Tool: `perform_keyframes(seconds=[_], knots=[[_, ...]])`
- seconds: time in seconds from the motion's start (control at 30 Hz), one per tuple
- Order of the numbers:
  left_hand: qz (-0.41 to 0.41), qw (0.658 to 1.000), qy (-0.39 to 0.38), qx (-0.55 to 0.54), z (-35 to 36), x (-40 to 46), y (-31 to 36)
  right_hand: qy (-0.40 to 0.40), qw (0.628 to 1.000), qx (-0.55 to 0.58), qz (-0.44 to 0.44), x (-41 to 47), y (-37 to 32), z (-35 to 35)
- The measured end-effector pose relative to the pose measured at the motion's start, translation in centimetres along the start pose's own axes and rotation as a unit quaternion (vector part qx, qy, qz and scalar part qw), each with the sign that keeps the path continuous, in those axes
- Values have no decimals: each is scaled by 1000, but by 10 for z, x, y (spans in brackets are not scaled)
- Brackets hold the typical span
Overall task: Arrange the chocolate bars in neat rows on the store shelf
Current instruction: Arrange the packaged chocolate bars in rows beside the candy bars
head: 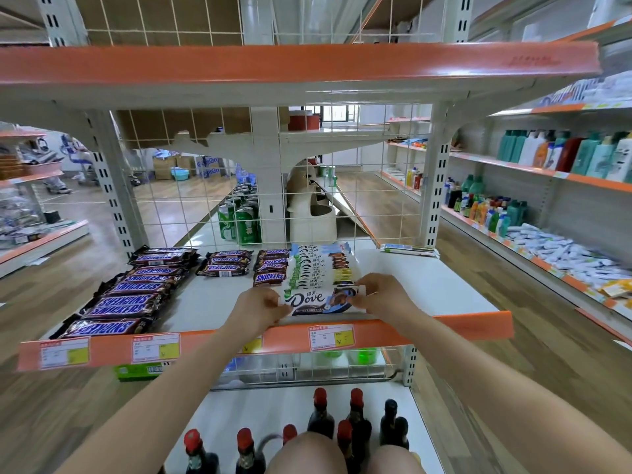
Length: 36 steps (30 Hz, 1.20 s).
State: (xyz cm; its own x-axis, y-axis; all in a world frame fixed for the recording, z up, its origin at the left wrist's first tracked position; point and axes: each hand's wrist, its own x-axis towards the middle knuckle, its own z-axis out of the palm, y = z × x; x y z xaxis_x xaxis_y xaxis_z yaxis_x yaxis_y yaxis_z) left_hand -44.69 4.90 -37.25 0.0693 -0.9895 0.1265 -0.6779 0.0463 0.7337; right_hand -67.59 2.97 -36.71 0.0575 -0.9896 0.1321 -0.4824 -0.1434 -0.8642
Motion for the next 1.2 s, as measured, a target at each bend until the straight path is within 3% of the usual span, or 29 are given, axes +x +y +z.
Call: perform_keyframes(seconds=[0.1, 0.27, 0.7, 0.8, 0.93, 1.2], knots=[[29, 996, -3, 79, 2, 0, -5, 8, 995, -89, -34, 3, 8, 6], [27, 994, 5, 109, 5, 5, -5, -1, 990, -136, -42, 3, 9, 7], [35, 984, 3, 173, 6, 10, -6, 20, 990, -135, -47, 2, 7, 5], [58, 977, 63, 196, 7, 8, -3, 34, 991, -123, -47, 3, 9, 0], [157, 950, 147, 226, 10, 10, 12, 81, 978, -179, -75, 7, 12, -18], [229, 924, 21, 305, 52, 42, 80, 39, 935, -347, -53, 24, 32, -47]])
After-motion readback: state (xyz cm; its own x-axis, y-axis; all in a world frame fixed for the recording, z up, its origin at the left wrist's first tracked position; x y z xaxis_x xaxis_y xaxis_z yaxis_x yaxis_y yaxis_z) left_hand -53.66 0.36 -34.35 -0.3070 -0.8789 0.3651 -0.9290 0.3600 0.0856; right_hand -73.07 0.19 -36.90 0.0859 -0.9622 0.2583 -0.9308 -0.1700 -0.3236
